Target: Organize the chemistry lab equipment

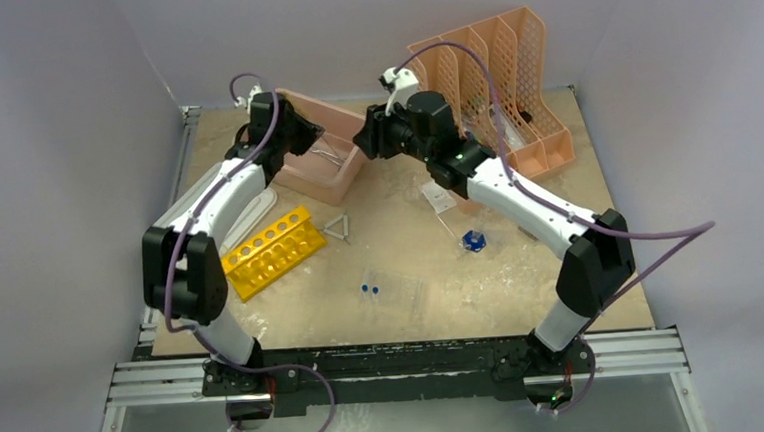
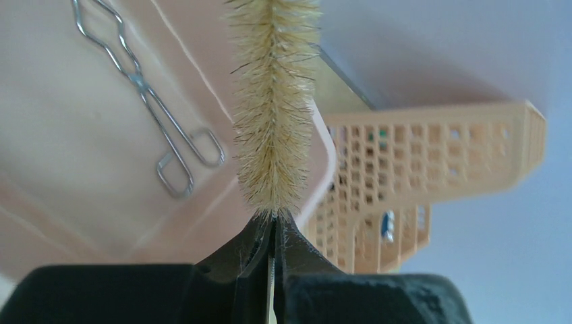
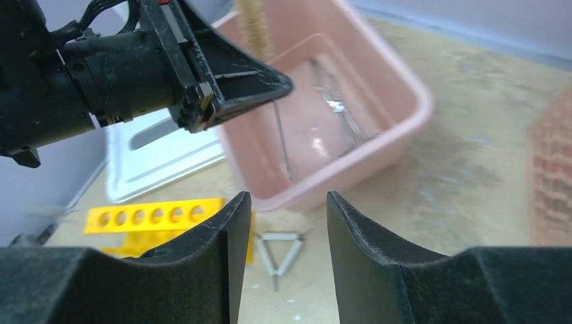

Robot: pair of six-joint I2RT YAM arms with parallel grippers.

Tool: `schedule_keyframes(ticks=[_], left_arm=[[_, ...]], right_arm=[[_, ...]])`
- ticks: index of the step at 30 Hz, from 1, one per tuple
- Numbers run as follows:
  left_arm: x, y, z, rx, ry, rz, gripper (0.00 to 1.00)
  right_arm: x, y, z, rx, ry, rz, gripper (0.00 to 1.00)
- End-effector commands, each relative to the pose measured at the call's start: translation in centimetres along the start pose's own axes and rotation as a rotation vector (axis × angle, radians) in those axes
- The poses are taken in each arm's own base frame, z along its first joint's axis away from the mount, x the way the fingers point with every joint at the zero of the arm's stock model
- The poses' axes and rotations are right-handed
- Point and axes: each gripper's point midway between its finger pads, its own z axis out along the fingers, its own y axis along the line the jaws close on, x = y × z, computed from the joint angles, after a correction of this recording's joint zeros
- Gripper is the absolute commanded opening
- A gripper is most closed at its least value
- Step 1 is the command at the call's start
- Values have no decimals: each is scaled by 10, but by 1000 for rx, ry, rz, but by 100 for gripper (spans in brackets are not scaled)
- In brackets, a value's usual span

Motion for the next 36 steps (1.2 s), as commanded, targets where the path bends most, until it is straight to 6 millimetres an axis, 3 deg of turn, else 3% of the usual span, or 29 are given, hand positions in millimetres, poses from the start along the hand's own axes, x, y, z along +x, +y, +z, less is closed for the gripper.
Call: schedule_keyframes(ticks=[1, 5, 12, 19, 24, 27, 33, 36], left_arm=[[-37, 10, 36, -121, -154, -69, 0], [-40, 33, 66, -210, -201, -129, 0], [-39, 59, 109, -311, -233, -202, 0], [-37, 81, 138, -399, -233, -179, 17], [-39, 71, 136, -379, -211, -150, 34], [-39, 64, 129, -358, -193, -131, 37], [-50, 7, 106, -189, -132, -11, 41], [-55, -17, 81, -124, -107, 53, 42]], right_arm=[[-27, -52, -32, 263, -76, -83, 48], [-15, -79, -46, 355, -28, -173, 48], [-10, -99, -67, 438, -4, -278, 48], [-12, -115, -88, 452, -8, -272, 49], [-14, -116, -100, 434, 6, -262, 49], [-6, -114, -102, 418, 17, -250, 49], [4, -109, -96, 376, 69, -260, 50], [30, -117, -94, 413, 174, -179, 55]])
